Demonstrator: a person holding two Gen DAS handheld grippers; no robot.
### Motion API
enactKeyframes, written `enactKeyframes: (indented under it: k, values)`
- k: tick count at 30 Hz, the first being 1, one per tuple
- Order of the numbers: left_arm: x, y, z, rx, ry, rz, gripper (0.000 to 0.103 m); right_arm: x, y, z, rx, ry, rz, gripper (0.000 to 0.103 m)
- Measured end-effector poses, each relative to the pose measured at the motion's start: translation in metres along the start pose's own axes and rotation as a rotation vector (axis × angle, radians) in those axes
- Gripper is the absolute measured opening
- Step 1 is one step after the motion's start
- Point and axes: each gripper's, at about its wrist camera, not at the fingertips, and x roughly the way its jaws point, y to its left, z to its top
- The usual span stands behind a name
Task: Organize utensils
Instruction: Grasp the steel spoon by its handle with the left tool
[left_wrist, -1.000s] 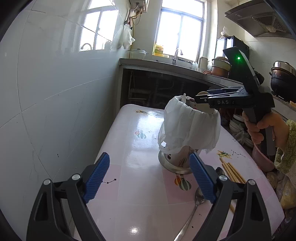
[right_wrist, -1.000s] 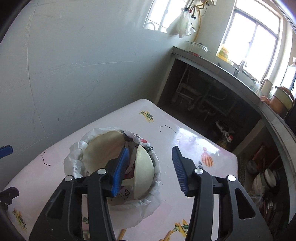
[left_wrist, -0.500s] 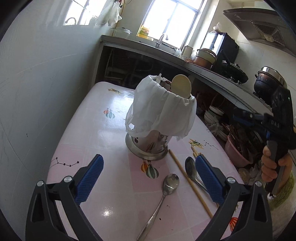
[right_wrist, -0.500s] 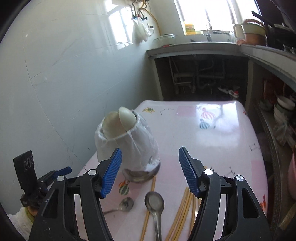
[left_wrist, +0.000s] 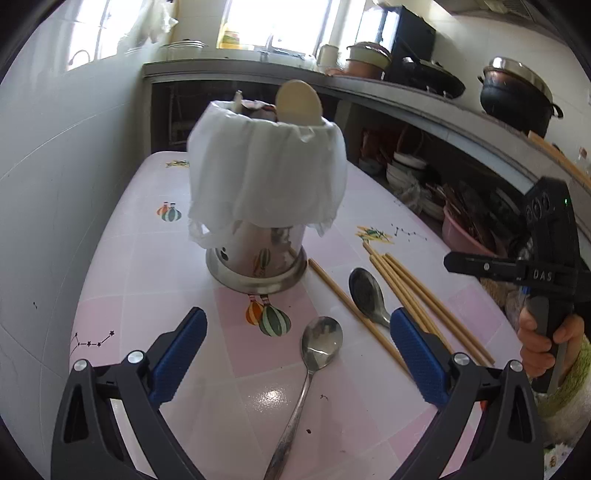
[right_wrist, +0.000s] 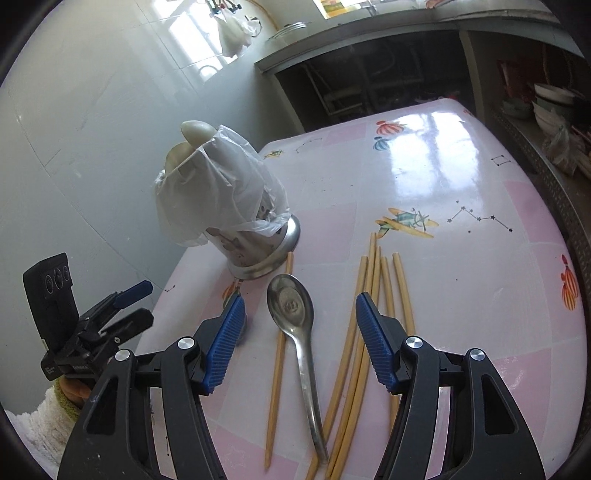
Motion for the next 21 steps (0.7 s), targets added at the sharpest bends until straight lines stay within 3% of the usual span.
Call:
enactKeyframes:
  k: [4,8,11,14,21]
  values:
    - [0.024,-0.014,0.004,0.113,0.09,-0.026,0.089,0.01,-0.007,-0.003,0.002,0.02,0.02,0.06]
    - [0.055,-0.02,0.006,0.207,0.209,-0.063,0.068,0.014,-0.013,-0.004,0.004,0.021,0.034,0.06]
    - [0.079,-0.02,0.006,0.263,0.276,-0.048,0.054,0.015,-0.018,-0.004,0.01,0.023,0.039,0.06]
    - [0.093,-0.018,0.007,0.28,0.311,-0.049,0.047,0.015,-0.022,-0.006,0.017,0.029,0.044,0.06]
    - [0.107,-0.019,0.013,0.294,0.373,-0.135,0.046,0.018,-0.029,-0.005,0.032,0.028,0.053,0.06]
